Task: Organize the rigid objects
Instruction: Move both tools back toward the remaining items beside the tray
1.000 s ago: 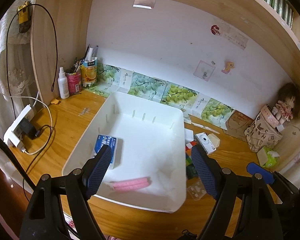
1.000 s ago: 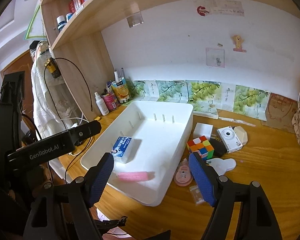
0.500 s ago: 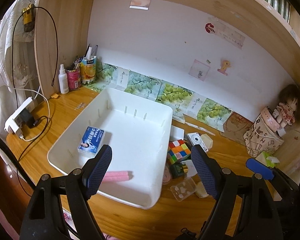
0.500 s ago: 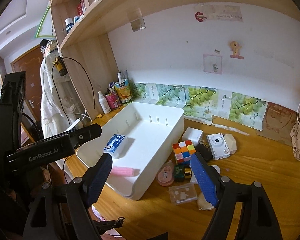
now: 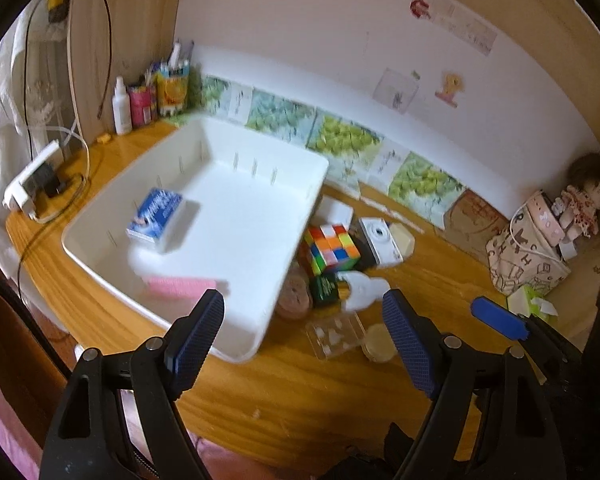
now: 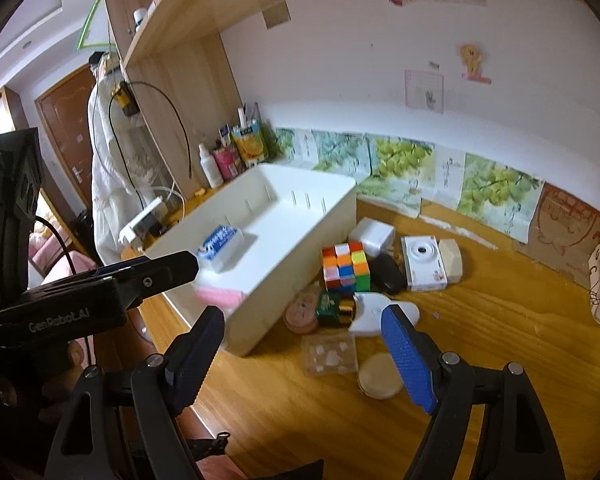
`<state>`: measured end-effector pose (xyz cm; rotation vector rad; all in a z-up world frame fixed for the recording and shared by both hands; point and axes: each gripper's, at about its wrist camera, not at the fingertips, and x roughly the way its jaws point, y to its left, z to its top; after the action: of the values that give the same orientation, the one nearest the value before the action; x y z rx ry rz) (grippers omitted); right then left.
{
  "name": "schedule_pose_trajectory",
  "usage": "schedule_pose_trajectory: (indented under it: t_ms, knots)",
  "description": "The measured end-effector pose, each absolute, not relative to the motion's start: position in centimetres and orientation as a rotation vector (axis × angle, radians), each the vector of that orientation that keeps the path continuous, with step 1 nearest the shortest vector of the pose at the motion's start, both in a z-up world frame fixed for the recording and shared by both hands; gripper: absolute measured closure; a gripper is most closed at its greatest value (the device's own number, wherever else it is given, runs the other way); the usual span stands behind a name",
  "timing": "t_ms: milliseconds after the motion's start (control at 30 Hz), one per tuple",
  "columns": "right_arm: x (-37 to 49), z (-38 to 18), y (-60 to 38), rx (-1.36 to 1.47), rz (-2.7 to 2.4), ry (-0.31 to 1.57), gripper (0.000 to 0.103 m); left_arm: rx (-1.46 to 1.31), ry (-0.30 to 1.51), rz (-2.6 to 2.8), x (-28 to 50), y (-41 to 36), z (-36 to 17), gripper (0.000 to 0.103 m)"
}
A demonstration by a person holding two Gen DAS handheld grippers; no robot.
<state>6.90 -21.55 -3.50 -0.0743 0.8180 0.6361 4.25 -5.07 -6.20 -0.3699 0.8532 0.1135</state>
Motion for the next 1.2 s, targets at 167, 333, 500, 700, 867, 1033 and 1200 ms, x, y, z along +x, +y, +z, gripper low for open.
schedule_pose_trajectory:
  t_ms: [167, 333, 500, 700, 867, 1033, 1200]
  knots:
    - [7.5, -5.1, -22.2, -0.132, 0.643, 0.865, 0.022, -0.390, 0.935, 0.100, 5.0, -6.4, -7.3, 0.019]
    - [8.1, -6.9, -22.8, -0.194, 0.652, 0.903, 0.022, -0.417, 1.037, 0.067, 6.2, -7.5, -8.8, 0.019]
    - [8.5, -9.0, -23.2, -0.292, 0.661, 0.910, 0.022, -0.452, 1.132, 0.050, 7.2, -8.5, -10.7, 0.019]
    - [8.6, -11.5, -24.1, -0.378, 0.724, 0.875, 0.022, -0.527, 1.205, 0.050, 8.2, -9.0, -12.9, 0.019]
    - [9.1, -13.4, -24.4, -0.445, 0.770, 0.845, 0.022, -0.600, 1.253, 0.075, 9.4, -9.1, -14.7, 0.019]
    - [10.0, -15.0, -24.5, -0.465, 0.797, 0.841, 0.022, -0.663, 1.298, 0.116, 10.9, -8.9, -16.5, 0.019]
    - [10.6, -16.1, -24.1, -0.491, 0.818, 0.842, 0.022, -0.661, 1.334, 0.146, 12.2, -9.0, -17.4, 0.020]
